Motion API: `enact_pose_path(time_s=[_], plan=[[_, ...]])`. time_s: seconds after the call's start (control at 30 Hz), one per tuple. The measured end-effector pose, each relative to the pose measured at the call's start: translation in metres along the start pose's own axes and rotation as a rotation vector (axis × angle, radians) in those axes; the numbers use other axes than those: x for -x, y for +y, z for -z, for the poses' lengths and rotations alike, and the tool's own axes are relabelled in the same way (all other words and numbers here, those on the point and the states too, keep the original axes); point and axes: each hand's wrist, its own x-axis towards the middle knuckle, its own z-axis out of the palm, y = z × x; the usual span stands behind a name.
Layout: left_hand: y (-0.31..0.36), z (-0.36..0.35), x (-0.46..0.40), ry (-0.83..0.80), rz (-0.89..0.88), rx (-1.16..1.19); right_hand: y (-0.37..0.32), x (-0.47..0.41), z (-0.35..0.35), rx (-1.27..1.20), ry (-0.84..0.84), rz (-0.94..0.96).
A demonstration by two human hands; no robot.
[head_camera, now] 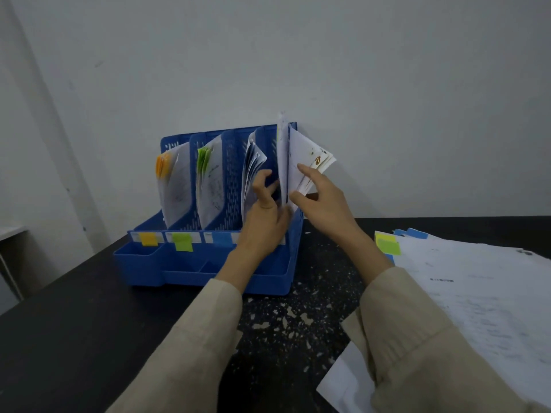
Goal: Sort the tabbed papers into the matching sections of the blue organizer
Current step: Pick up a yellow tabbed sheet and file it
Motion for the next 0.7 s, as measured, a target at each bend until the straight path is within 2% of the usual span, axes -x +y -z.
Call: enact_pose_path(time_s=[0.07, 0.13, 0.23, 0.5, 0.7], plan=[[-0.001, -0.007, 0.0, 0.014, 0.125, 0.051, 0.0, 0.0, 0.0, 0.006, -0.004, 0.017], [-0.005, -0.011, -0.003, -0.028, 0.22, -0.03, 0.001, 0.0, 0.0, 0.004, -0.004, 0.021], [-0.003, -0.009, -0.014, -0.181, 0.268, -0.226, 0.001, -0.001, 0.0, -0.02, -0.002, 0.01], [-0.001, -0.003, -0.017, -0.513, 0.446, -0.385, 0.0, 0.0, -0.002, -0.006, -0.019, 0.032], [0.002, 0.007, -0.025, -0.544, 0.504, -0.301, 0.001, 0.0, 0.0, -0.015, -0.013, 0.061]])
